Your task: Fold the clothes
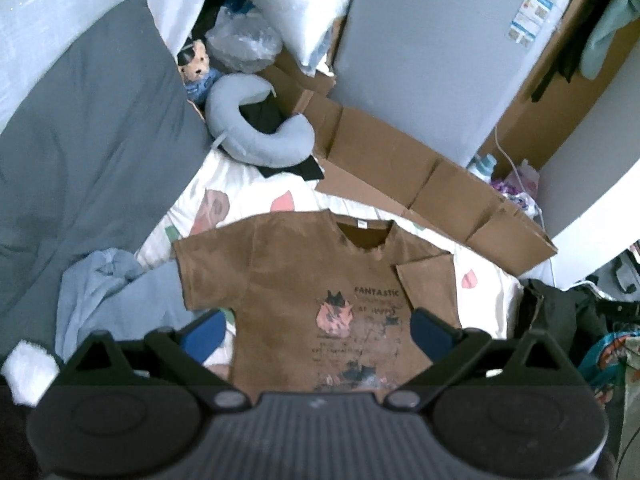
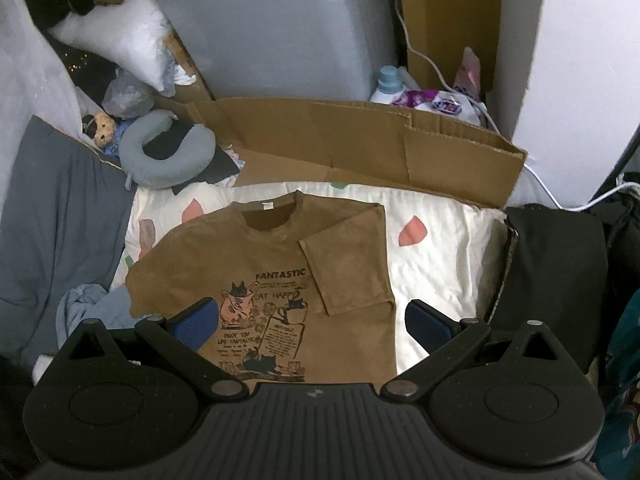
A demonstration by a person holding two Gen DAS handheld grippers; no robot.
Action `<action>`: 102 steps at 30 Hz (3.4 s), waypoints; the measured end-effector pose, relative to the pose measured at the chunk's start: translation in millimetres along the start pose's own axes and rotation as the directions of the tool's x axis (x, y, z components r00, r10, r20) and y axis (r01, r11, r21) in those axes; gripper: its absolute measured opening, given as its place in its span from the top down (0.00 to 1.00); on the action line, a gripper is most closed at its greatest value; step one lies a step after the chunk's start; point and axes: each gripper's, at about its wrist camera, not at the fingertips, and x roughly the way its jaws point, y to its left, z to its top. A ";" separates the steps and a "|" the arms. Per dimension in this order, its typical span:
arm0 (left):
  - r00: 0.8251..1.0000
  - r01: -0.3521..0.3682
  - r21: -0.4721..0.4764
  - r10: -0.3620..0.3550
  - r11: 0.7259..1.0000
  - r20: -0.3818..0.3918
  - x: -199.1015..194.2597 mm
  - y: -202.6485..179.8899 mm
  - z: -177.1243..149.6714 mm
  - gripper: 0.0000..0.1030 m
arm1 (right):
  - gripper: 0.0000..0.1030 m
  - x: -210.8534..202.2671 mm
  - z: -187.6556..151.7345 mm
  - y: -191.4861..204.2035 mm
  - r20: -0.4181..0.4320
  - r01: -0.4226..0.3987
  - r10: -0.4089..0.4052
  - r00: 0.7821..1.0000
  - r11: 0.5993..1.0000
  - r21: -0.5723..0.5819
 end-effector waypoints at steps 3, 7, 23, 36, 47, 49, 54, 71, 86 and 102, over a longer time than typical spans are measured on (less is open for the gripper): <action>1.000 0.004 0.013 -0.004 1.000 0.001 9.7 9.8 1.0 0.03 | 0.01 7.2 0.1 15.6 0.016 0.003 -0.003 1.000 1.000 0.007; 1.000 0.009 0.021 -0.008 1.000 -0.005 27.8 27.5 2.0 0.03 | 0.01 26.4 -2.1 39.9 0.004 -0.020 0.020 1.000 1.000 0.003; 0.998 -0.056 0.043 0.056 0.998 0.013 143.9 108.9 -15.4 0.09 | 0.01 156.9 -10.1 139.6 -0.009 -0.035 0.034 0.999 0.998 -0.061; 0.992 -0.077 -0.043 0.081 0.996 0.100 224.6 171.6 -43.5 0.35 | 0.01 255.7 -38.8 195.3 0.022 -0.064 0.072 0.997 0.966 -0.249; 0.988 -0.027 -0.166 0.052 0.986 0.146 285.0 211.9 -77.3 0.61 | 0.01 309.0 -54.6 234.7 0.087 -0.163 0.201 0.976 0.930 -0.330; 0.985 -0.024 -0.206 0.058 0.978 0.162 296.1 219.0 -84.8 0.68 | 0.01 323.3 -61.1 235.8 0.107 -0.169 0.216 0.971 0.926 -0.338; 0.987 -0.031 -0.267 0.072 0.963 0.145 314.1 228.7 -105.9 0.84 | 0.01 356.0 -77.1 228.4 0.115 -0.152 0.201 0.973 0.929 -0.337; 0.991 0.047 -0.437 0.015 0.898 0.136 360.5 234.4 -122.5 0.40 | 0.01 399.0 -140.1 224.4 -0.005 -0.177 0.193 0.981 0.893 -0.413; 0.979 0.116 -0.477 -0.019 0.871 0.203 388.4 240.6 -122.5 0.32 | 0.01 410.1 -146.5 212.2 -0.026 -0.178 0.184 0.983 0.890 -0.419; 0.949 0.203 -0.495 -0.045 0.845 0.312 376.1 249.0 -119.1 0.90 | 0.48 439.1 -142.1 243.0 -0.054 -0.275 0.276 0.960 0.886 -0.374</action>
